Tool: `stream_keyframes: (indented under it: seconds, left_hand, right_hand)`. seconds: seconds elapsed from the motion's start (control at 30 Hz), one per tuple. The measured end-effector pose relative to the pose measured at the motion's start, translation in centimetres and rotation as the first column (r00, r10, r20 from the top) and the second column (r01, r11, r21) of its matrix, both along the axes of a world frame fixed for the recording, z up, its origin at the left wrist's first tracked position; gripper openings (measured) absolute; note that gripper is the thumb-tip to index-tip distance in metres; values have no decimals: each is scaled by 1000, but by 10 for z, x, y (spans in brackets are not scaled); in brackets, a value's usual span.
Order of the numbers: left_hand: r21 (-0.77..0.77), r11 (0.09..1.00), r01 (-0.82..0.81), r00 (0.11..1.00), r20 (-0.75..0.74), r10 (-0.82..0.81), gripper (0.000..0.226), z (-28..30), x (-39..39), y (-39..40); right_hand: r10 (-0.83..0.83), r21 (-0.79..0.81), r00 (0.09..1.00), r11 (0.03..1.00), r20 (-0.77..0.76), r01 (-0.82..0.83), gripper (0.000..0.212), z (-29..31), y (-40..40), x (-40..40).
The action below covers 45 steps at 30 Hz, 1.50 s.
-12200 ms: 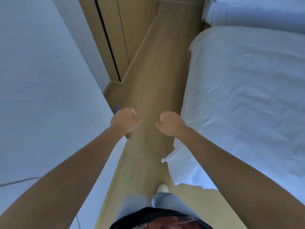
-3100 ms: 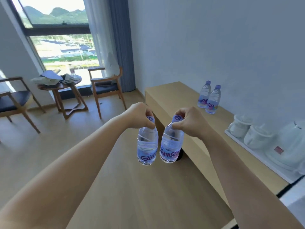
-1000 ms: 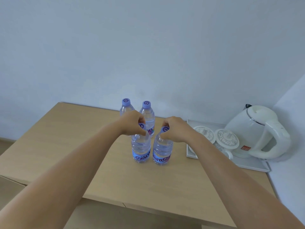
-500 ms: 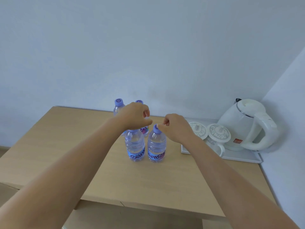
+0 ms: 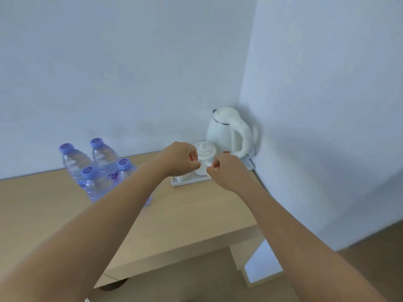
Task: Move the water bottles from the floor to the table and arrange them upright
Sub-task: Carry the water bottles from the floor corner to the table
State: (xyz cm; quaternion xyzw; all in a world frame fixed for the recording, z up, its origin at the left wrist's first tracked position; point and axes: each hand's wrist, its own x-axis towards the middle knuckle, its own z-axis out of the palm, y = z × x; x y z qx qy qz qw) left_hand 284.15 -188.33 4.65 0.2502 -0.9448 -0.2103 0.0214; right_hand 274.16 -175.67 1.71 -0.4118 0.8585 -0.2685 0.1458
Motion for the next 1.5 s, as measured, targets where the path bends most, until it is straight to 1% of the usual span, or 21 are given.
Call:
stream_keyframes:
  seconds: [0.07, 0.13, 0.2, 0.33, 0.43, 0.6, 0.77, 0.87, 0.93, 1.03, 1.1, 1.17, 1.33, 1.43, 1.5]
  left_hand:
    - [9, 997, 71, 997, 28, -71, 13, -7, -17, 36]
    - [28, 991, 134, 990, 50, -136, 17, -15, -31, 74]
    - [42, 980, 195, 977, 76, -197, 19, -22, -41, 110]
    - [70, 956, 285, 946, 141, -292, 17, -37, -56, 180]
    - [107, 927, 361, 918, 135, -373, 15, -47, -66, 230]
    - [173, 847, 503, 831, 172, -529, 11, -65, -94, 306]
    - [177, 746, 642, 716, 208, -666, 12, -86, -137, 368]
    - [186, 681, 708, 653, 196, -732, 13, -98, -169, 402]
    - [206, 655, 727, 630, 180, -755, 13, -107, -192, 422]
    - [246, 636, 731, 608, 188, -771, 20, -123, -231, 448]
    - [255, 627, 736, 592, 205, -779, 14, -134, -259, 463]
    - [267, 623, 735, 588, 206, -782, 10, -140, -286, 474]
    - [291, 600, 745, 560, 216, -800, 12, -146, -350, 506]
    - [314, 595, 740, 561, 200, -803, 15, -146, -381, 524]
    - [327, 592, 737, 557, 202, -805, 14, -148, -400, 536]
  right_hand:
    - [-51, 8, 999, 999, -9, 51, 22, -3, 40, -10]
    - [-99, 41, 995, 994, -17, 100, 18, -5, 79, -16]
    - [-157, 67, 988, 985, -8, 157, 19, -10, 117, -21]
    - [-247, 117, 968, 963, 33, 242, 16, -26, 191, -24]
    - [-312, 142, 948, 943, 55, 302, 19, -41, 244, -24]
    - [-451, 186, 889, 883, 83, 431, 19, -60, 323, -35]
    - [-581, 208, 807, 807, 107, 553, 16, -71, 398, -51]
    - [-642, 227, 760, 759, 100, 611, 16, -80, 439, -64]
    - [-676, 252, 728, 728, 112, 637, 20, -88, 461, -77]
    - [-722, 281, 680, 683, 125, 674, 23, -100, 489, -103]
    - [-746, 309, 656, 655, 117, 690, 21, -104, 503, -125]
    - [-759, 329, 637, 641, 137, 693, 22, -105, 515, -145]
    - [-800, 364, 578, 592, 161, 719, 17, -106, 548, -195]
    - [-816, 368, 550, 574, 178, 732, 29, -106, 567, -220]
    - [-813, 374, 553, 578, 186, 725, 28, -107, 578, -237]
